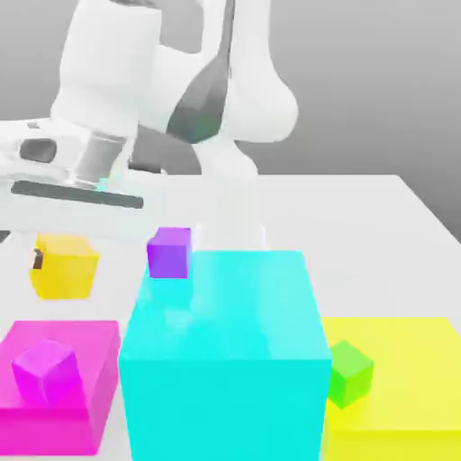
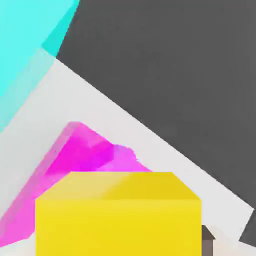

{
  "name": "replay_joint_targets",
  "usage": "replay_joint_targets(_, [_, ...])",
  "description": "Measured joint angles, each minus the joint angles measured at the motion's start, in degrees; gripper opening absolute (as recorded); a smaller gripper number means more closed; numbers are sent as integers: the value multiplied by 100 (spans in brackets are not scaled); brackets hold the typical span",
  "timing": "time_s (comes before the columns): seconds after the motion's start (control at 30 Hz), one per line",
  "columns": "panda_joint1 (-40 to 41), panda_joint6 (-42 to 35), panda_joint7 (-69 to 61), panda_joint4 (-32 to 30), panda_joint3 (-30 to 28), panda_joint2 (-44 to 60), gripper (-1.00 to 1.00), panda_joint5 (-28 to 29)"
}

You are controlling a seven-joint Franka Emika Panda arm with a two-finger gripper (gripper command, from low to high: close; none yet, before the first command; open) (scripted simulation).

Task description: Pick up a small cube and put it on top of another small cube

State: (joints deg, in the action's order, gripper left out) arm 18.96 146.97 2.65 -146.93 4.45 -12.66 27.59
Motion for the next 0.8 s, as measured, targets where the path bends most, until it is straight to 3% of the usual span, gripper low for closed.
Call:
replay_joint_targets(0.23, [-986, -933, -1634, 434, 853, 151, -100, 291])
replay_joint_targets(0.33, [-1480, -1362, -2494, 579, 1206, 325, -100, 64])
replay_joint_targets(0.5, [-2202, -1883, -3849, 703, 1637, 720, -100, -1060])
replay_joint_targets(0.8, [-2121, -1383, -4137, 449, 1337, 751, -100, -2831])
